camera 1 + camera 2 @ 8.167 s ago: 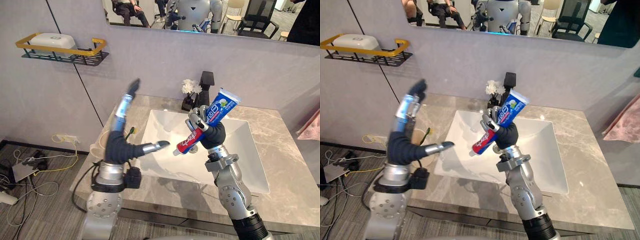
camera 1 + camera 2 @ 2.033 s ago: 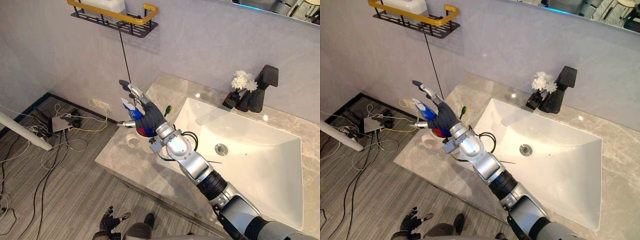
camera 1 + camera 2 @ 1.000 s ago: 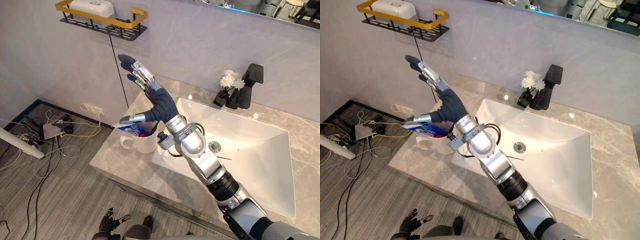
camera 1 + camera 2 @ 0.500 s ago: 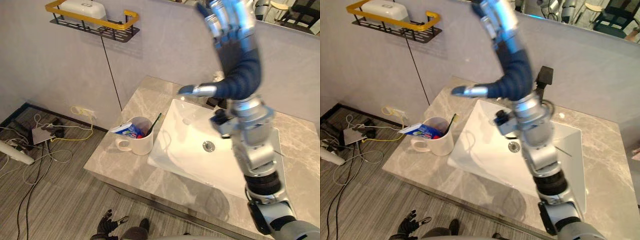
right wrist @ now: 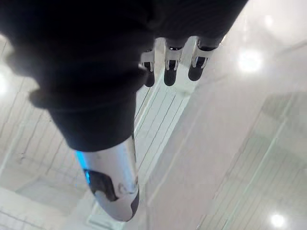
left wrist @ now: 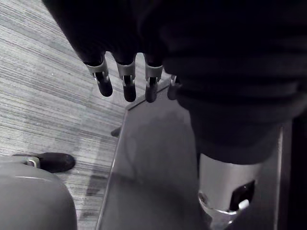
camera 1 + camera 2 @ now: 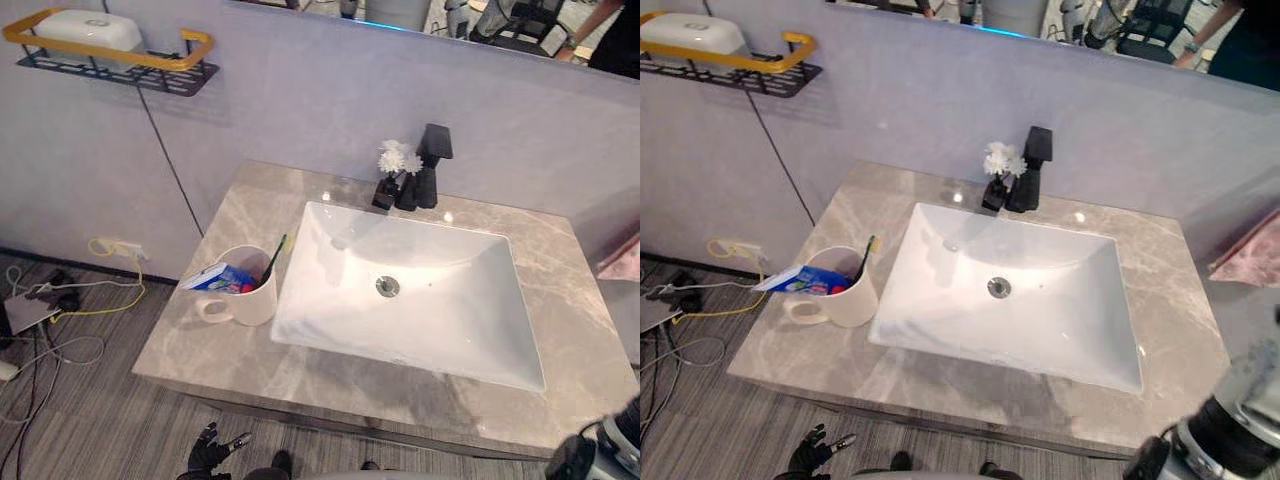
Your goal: Organize washtable
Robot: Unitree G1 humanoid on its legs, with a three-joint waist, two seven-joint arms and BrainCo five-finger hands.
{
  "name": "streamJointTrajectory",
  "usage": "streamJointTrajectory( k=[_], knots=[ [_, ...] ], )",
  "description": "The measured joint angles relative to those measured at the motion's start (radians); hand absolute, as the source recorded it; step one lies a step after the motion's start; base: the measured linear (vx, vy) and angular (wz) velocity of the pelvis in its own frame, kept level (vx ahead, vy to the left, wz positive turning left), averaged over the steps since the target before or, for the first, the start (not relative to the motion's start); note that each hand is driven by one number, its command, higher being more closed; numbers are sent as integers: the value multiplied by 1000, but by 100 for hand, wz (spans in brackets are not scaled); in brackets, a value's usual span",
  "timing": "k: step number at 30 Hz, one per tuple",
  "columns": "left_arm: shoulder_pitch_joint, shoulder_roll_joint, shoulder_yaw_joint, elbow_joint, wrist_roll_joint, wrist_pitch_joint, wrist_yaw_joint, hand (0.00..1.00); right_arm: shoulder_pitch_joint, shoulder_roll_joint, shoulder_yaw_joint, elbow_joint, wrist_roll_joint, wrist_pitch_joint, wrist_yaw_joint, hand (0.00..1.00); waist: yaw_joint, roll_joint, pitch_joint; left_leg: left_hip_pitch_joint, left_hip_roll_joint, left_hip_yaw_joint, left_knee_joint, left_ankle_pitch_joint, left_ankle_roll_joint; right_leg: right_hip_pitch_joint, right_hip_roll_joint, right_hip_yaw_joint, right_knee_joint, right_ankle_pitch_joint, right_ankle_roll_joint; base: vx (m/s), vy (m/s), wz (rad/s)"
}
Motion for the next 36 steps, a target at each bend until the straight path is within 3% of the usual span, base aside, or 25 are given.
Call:
streamJointTrajectory(
  k=[3,7,9,12,15,20,23,27,30,33,36],
  knots=[
    [-1,-16,24,18,-1,5,1,0,108,49,-31,103,7,12,-20,0,-23,8,-24,0,1,11,-7,0,0,-7,1,11,-3,2,2,16,-6,-12],
    [5,-30,47,25,-5,8,1,0,229,224,-83,214,-37,123,-66,0,-29,18,-32,0,5,42,-8,-7,-1,-22,2,39,-2,2,3,-11,-5,-18],
    [10,-37,68,26,-9,9,-1,0,262,296,-87,220,-37,151,-89,0,-34,25,-38,3,9,63,-7,-12,0,-25,3,49,-2,2,3,-9,-1,-21],
    [25,-61,121,27,-13,22,-1,0,292,397,-55,218,-36,156,-133,0,-47,36,-46,12,17,97,-2,-22,-2,-34,5,77,7,2,3,11,1,-30],
    [33,-78,159,27,-45,29,1,0,335,476,17,217,-35,168,-161,0,-41,41,-47,17,31,136,32,-50,-5,-37,14,98,20,2,3,-7,-16,-37],
    [43,-93,176,27,-87,44,7,0,336,487,44,235,-35,185,-217,0,-23,54,-48,35,48,172,67,-80,-10,-19,20,99,38,-1,0,-14,-14,-22],
    [43,-105,191,27,-95,44,16,0,336,487,71,377,-28,189,-244,0,-18,59,-47,44,51,181,64,-84,-15,-16,21,91,52,-2,-3,-29,-8,-9],
    [61,-120,184,27,-132,45,28,0,360,488,162,637,46,210,-228,0,-15,74,-44,69,55,210,62,-101,-20,-5,20,92,63,-5,-5,-27,10,-17],
    [68,-122,147,29,-142,42,31,0,429,504,237,830,99,238,-147,0,13,91,-45,88,55,224,53,-99,-15,3,18,89,70,-9,-5,-1,7,-8],
    [70,-117,129,39,-164,36,32,0,438,503,281,997,137,275,-76,0,11,94,-45,102,50,223,39,-97,-14,12,13,78,71,-17,-1,-5,-1,6],
    [68,-107,109,47,-164,27,31,0,472,501,327,1057,121,295,5,0,17,91,-45,116,44,208,8,-81,-16,22,9,60,70,-22,1,7,-6,18]
  ],
)
